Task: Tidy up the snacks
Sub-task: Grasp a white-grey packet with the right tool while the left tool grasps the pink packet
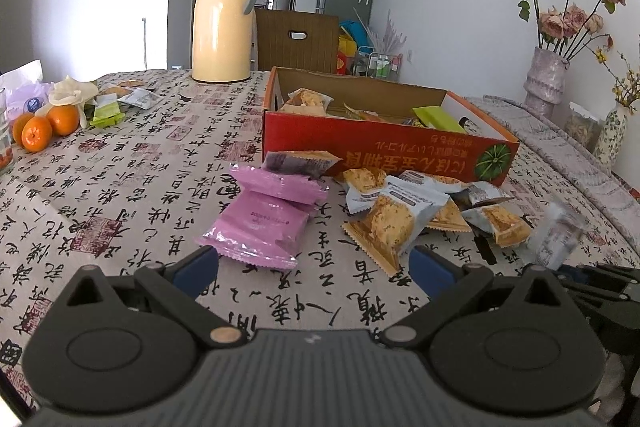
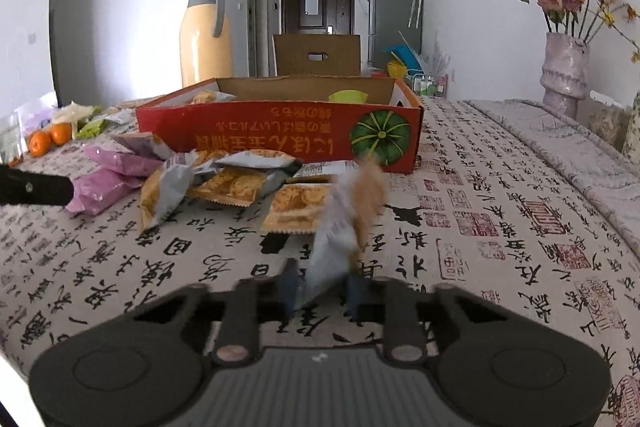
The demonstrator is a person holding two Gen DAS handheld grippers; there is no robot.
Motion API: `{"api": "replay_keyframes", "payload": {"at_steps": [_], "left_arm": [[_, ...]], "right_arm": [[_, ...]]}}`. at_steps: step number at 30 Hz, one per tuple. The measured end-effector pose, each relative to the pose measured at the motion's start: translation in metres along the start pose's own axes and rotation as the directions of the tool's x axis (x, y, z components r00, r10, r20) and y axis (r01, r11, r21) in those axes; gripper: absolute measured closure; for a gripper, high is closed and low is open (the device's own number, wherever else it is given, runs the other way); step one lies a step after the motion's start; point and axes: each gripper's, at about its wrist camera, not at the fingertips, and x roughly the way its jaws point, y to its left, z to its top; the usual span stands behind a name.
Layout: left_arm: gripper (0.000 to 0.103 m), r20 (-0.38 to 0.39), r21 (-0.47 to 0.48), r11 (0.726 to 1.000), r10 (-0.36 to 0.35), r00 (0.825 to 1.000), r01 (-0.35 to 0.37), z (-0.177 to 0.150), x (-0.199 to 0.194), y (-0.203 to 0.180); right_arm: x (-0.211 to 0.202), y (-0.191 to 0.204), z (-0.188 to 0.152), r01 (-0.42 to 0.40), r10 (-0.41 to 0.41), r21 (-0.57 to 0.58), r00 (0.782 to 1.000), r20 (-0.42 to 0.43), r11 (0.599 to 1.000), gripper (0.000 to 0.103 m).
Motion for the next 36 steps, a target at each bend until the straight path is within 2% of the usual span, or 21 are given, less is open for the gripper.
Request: {"api": "replay_keyframes", "payload": {"at_steps": [4,7,9,11,15,17,19,21,22,29,33,36], "left_arm": [[0.000,-0.002,-0.001,1.000,0.000,1.000,0.000,0.000,0.000,0.000],[0.000,-0.003,-0.001,1.000,0.000,1.000,0.000,0.000,0.001,-0.001],[0.000,-0.003,0.000,1.000,0.000,1.000,0.000,0.000,0.000,0.000],[0.000,-0.003,0.000,1.000,0.000,1.000,0.000,0.000,0.000,-0.001],[0.000,-0.005,-0.002,1.000,0.003,1.000,-0.003,0.000,0.001,0.000],[0.000,-0.006,-0.004,1.000,0.003,1.000,-0.003,0.000,0.002,0.001],[0.000,-0.008,-0.004,1.000,0.003,1.000,-0.003,0.000,0.003,0.001],[0.000,-0.010,-0.003,1.000,0.002,1.000,-0.002,0.001,0.004,0.001],[0.000,-0.010,-0.003,1.000,0.004,1.000,-0.004,0.001,0.004,0.001],[0.000,-0.035,-0.004,0.999,0.051,0.998,-0.051,0.007,0.012,0.011],[0.000,-0.069,0.039,0.995,0.098,0.993,-0.095,0.018,0.029,0.017],[0.000,-0.102,0.060,0.994,0.095,0.990,-0.089,0.028,0.043,0.019]], "right_arm": [[-0.002,-0.005,0.000,-0.008,0.008,0.020,1.000,0.008,1.000,0.093],[-0.001,-0.006,-0.001,-0.008,0.008,0.016,1.000,-0.002,1.000,0.092],[-0.001,-0.005,0.000,0.001,-0.001,0.020,1.000,-0.003,1.000,0.087],[0.000,-0.006,0.002,0.008,-0.008,0.020,1.000,-0.002,1.000,0.074],[0.001,-0.010,0.009,0.031,-0.031,0.035,0.999,0.018,0.999,0.070],[0.000,-0.014,0.011,0.044,-0.045,0.049,0.999,0.029,0.998,0.063],[-0.001,-0.019,0.014,0.049,-0.051,0.060,0.998,0.036,0.997,0.063],[-0.001,-0.022,0.015,0.039,-0.042,0.068,0.998,0.040,0.997,0.078],[-0.002,-0.023,0.015,0.026,-0.029,0.069,0.999,0.039,0.997,0.081],[-0.013,-0.023,0.017,-0.001,-0.006,0.080,0.996,0.094,0.997,0.083],[-0.022,-0.032,0.023,0.009,-0.023,0.104,0.991,0.132,0.995,0.083],[-0.025,-0.041,0.023,0.022,-0.040,0.127,0.989,0.142,0.992,0.083]]}}
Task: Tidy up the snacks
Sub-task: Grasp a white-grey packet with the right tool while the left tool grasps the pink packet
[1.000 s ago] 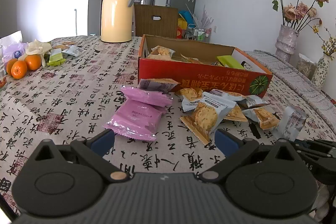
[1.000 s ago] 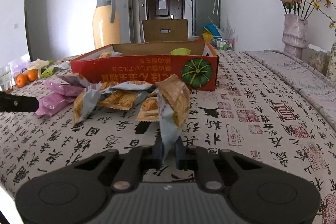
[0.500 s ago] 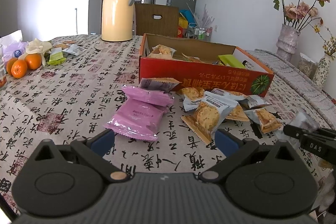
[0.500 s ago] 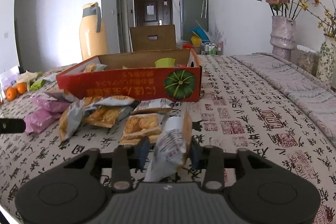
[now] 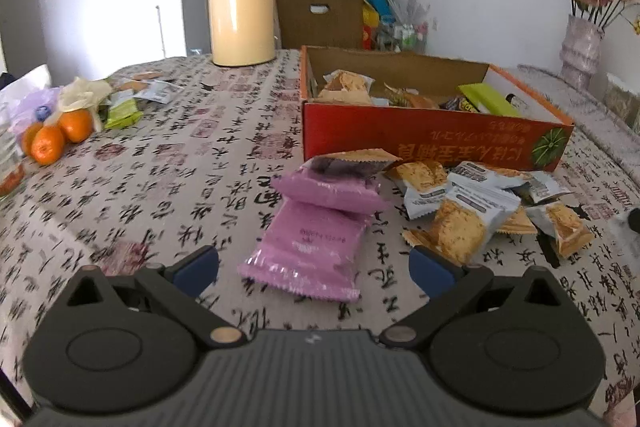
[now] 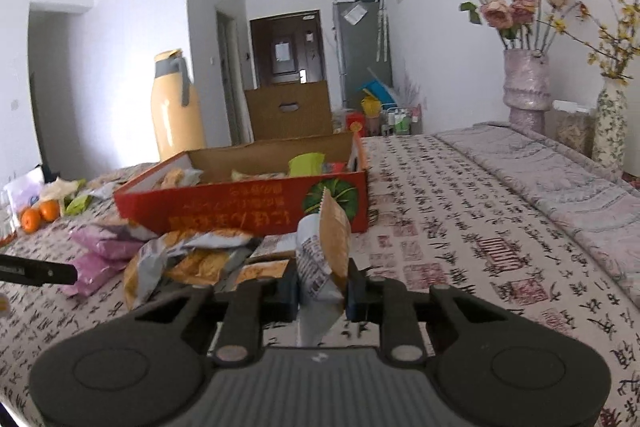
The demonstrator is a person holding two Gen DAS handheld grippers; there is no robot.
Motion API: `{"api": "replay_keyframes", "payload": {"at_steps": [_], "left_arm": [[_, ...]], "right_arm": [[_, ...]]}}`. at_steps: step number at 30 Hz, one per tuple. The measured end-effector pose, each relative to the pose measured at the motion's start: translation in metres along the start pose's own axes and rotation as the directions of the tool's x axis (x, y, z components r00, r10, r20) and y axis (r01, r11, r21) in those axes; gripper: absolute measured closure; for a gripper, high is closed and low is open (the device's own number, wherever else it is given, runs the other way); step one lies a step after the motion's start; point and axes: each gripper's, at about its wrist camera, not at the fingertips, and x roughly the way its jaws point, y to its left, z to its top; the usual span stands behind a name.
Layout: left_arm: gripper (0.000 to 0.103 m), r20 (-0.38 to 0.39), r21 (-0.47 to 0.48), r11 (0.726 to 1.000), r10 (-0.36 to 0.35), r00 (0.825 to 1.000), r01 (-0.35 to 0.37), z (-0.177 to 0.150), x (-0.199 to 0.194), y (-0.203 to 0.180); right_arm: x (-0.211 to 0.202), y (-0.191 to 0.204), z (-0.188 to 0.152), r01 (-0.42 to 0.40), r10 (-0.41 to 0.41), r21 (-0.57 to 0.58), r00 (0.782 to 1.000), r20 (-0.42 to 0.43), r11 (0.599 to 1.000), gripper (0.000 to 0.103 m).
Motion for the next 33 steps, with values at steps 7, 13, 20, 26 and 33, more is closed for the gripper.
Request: {"api": "replay_keyframes", "payload": {"at_steps": [7,13,20,26,33], "left_arm": [[0.002,-0.069,0.009,0.999,0.032,0.997,-0.031,0.013,0.034,-0.001],[0.023,-0.119,-0.007,1.000,0.021,0.993,-0.022,0.014,0.050,0.002],[0.040,-0.106,0.006,1.000,0.004,0.994,-0.004,0.011,0.045,-0.001],[0.040,-0.091,0.005,1.000,-0.009,0.996,0.010,0.003,0.032,-0.004],[0.040,-0.029,-0.011,0.999,-0.038,0.999,0.037,-0.004,-0.003,-0.004]], "right_arm": [[0.002,-0.012,0.002,0.024,-0.024,0.029,1.000,0.005,0.999,0.083],[0.007,-0.013,0.000,0.021,-0.021,0.035,1.000,-0.007,0.999,0.083],[0.010,-0.013,-0.002,0.015,-0.015,0.040,1.000,-0.014,0.999,0.083],[0.008,-0.013,-0.003,0.011,-0.010,0.039,1.000,-0.013,0.999,0.083],[0.001,-0.009,-0.003,-0.001,0.001,0.033,1.000,0.000,0.999,0.083]]}}
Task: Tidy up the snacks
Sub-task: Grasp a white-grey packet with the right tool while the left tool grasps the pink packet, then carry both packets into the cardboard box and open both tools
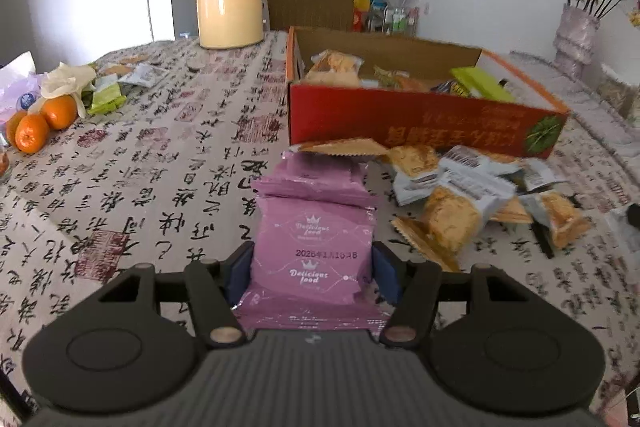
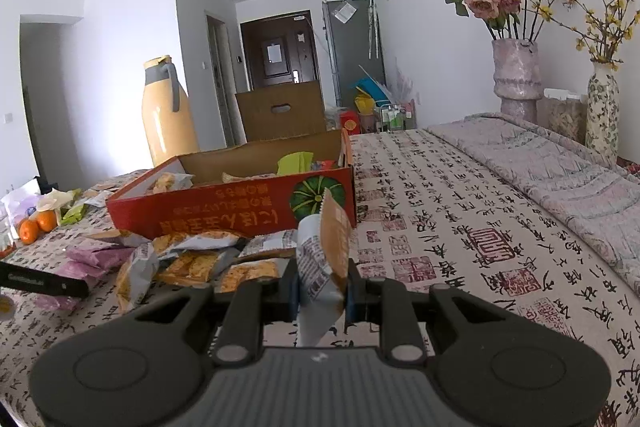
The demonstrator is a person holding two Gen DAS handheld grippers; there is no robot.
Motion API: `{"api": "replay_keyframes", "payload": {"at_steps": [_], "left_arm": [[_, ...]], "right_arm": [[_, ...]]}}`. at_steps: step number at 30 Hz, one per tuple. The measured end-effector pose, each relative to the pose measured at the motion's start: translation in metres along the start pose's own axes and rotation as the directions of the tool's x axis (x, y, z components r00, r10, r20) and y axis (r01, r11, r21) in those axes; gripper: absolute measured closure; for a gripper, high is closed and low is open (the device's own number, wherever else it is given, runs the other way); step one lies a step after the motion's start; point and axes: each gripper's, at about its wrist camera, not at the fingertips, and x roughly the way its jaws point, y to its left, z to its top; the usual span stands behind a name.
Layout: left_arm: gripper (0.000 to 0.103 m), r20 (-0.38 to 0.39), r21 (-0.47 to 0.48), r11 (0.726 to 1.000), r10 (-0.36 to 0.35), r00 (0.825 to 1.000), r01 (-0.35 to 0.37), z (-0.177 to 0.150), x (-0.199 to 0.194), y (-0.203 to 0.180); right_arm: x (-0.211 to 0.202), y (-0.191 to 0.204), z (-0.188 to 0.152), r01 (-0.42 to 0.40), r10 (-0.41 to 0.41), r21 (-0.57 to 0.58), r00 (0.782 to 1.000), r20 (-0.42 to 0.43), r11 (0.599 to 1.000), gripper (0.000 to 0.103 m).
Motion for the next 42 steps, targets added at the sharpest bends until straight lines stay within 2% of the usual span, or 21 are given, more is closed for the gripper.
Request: {"api": "replay_keyframes", "payload": {"at_steps": [8,14,21,30,42], "left_arm": [[0.040,0.124,-0.019,0.999,-0.046,0.991,0.048,0.009,-0.045,-0.007],[0.040,0.170,-0.012,0.997,-0.071,0.983,0.074,0.020,-0.053,-0.016],[0.040,0.192,-0.014,0.996,-0.086,0.978,0.091,0.035,-0.047,-0.024],[0.040,0.210,-0.011,0.997,-0.073,0.975,0.077,0.062,-0.027,-0.033],[0.040,0.250,0.007,0.999,-0.054,0.967,0.054,0.113,0.003,-0.048]], "right_arm": [[-0.009,0.009,0.002,-0.018,0.018,-0.019,1.000,0.018,1.000,0.083],[-0.012,0.014,0.008,-0.026,0.027,-0.030,0.999,0.036,0.999,0.083],[-0.005,0.018,0.019,-0.035,0.037,-0.039,0.998,0.054,0.999,0.083],[0.016,0.026,0.043,-0.052,0.057,-0.060,0.995,0.084,0.997,0.083],[0.063,0.039,0.095,-0.074,0.088,-0.104,0.986,0.143,0.992,0.083]]}}
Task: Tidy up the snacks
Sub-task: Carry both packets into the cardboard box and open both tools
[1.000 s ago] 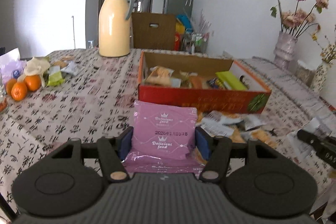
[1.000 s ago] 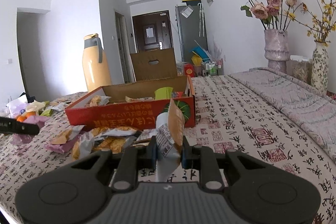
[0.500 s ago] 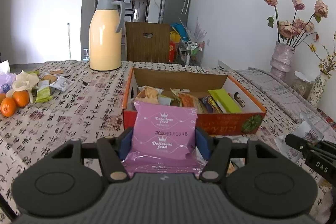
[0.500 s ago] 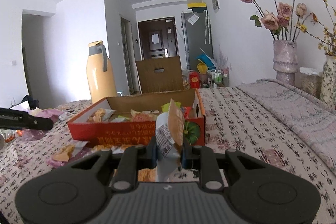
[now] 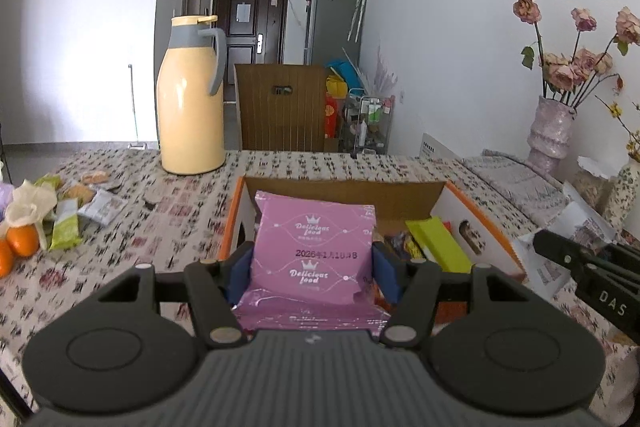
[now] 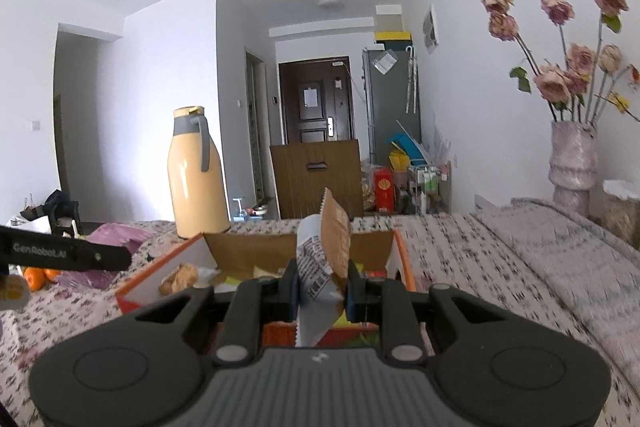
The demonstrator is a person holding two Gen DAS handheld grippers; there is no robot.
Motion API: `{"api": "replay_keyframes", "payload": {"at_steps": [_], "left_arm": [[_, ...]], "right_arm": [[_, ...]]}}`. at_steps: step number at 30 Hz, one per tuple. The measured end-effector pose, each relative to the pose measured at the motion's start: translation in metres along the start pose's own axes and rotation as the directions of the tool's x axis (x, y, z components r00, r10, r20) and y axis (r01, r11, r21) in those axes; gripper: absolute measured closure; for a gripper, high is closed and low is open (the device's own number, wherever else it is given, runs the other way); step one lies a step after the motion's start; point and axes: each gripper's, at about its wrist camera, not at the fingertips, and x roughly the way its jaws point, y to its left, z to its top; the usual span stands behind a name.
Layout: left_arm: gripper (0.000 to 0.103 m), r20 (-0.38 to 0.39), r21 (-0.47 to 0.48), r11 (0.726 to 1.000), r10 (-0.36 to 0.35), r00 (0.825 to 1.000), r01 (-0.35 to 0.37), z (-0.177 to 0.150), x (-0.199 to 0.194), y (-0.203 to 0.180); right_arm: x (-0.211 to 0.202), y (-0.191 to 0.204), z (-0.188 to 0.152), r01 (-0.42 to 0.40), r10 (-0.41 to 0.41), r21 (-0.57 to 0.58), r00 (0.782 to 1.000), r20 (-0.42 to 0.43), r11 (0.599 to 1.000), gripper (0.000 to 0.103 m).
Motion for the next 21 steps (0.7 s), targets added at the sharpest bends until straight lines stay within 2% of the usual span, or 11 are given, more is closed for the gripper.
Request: {"api": "replay_keyframes", "payload": {"at_steps": [12,21], "left_arm": [[0.040,0.023,0.002,1.000,0.021,1.000,-0.021,0.029,0.048,-0.011],[0.040,0.007,-0.037,0.999,0.039,0.999,-0.039,0.016,0.081,0.000]], "right_arm": [[0.072,0.010,0.031,-0.031,0.030,-0.013,0.999,-0.015,0.999,0.083],[0.107,0.006,0.012,-0.040,0.041,0.025,0.998,-0.040,0.999,0.083]]}}
